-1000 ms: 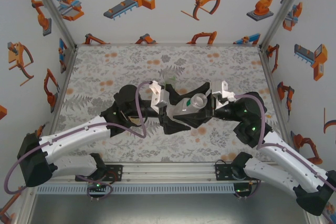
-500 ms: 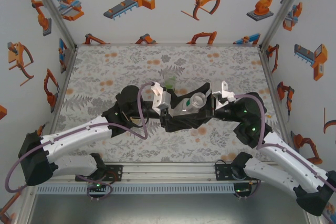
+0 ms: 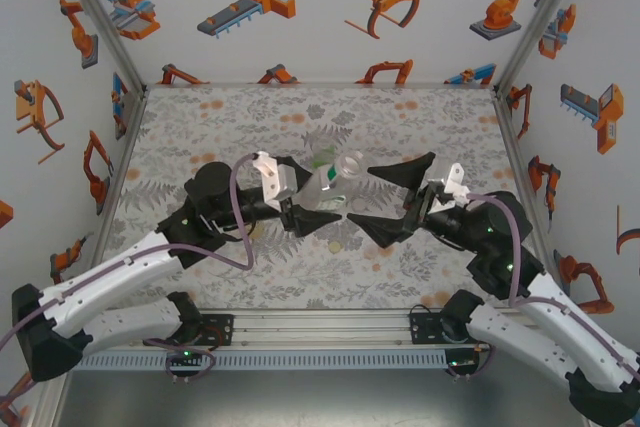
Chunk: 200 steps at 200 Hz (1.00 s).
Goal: Screw on the bottle caps
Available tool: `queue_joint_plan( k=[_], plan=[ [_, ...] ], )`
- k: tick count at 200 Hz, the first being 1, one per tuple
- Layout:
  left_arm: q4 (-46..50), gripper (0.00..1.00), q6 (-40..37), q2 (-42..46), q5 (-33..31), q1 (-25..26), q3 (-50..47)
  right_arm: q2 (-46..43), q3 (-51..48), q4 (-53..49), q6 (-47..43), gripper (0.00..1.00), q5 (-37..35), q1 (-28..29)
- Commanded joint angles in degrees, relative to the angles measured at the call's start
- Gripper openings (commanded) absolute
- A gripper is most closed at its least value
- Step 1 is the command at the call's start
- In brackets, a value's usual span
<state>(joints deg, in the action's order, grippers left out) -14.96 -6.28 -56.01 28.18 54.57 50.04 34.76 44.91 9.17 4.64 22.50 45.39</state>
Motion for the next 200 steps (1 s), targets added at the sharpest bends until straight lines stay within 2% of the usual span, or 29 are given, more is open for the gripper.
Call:
queue_joint_plan(
  k=[1,10,26,58,87,116,153,177,200],
  plan=[
    [7.45,0.18,-2.13,2.93,-3.45,-3.22,1.37,-0.32,0.08,-7.37,-0.97,0.86,-10.67,-0.12],
    [10.13,0.09,-2.0,3.66,-3.83,-5.01,2.17,0.2,0.59,-10.35,0.31,0.86,-15.34,-0.15],
    [14.69,0.0,-1.57,4.45,-3.71,-8.96,4.06,1.94,1.53,-15.24,2.54,0.83,-22.23,-0.13],
    [20.33,0.0,-1.61,5.8,-1.75,-16.57,6.41,7.16,3.3,-23.2,7.58,0.78,-30.06,-0.13],
    [22.69,0.0,-3.75,6.19,0.06,-21.75,7.4,13.5,5.28,-30.47,11.48,0.73,-34.24,-0.13],
    [22.64,0.0,-7.67,6.54,0.2,-23.55,5.51,20.82,6.85,-36.62,15.08,0.7,-34.78,-0.13],
    [22.22,0.03,-7.66,7.43,0.99,-25.26,2.93,29.82,7.91,-42.19,20.68,0.7,-34.65,-0.17],
    [22.08,0.04,-7.95,8.72,0.32,-25.54,1.75,34.29,7.56,-42.49,23.29,0.7,-34.56,-0.76],
    [21.71,0.04,-8.04,9.56,-0.13,-25.67,1.26,39.14,8.5,-41.59,24.38,0.7,-31.8,-4.35]
  ],
)
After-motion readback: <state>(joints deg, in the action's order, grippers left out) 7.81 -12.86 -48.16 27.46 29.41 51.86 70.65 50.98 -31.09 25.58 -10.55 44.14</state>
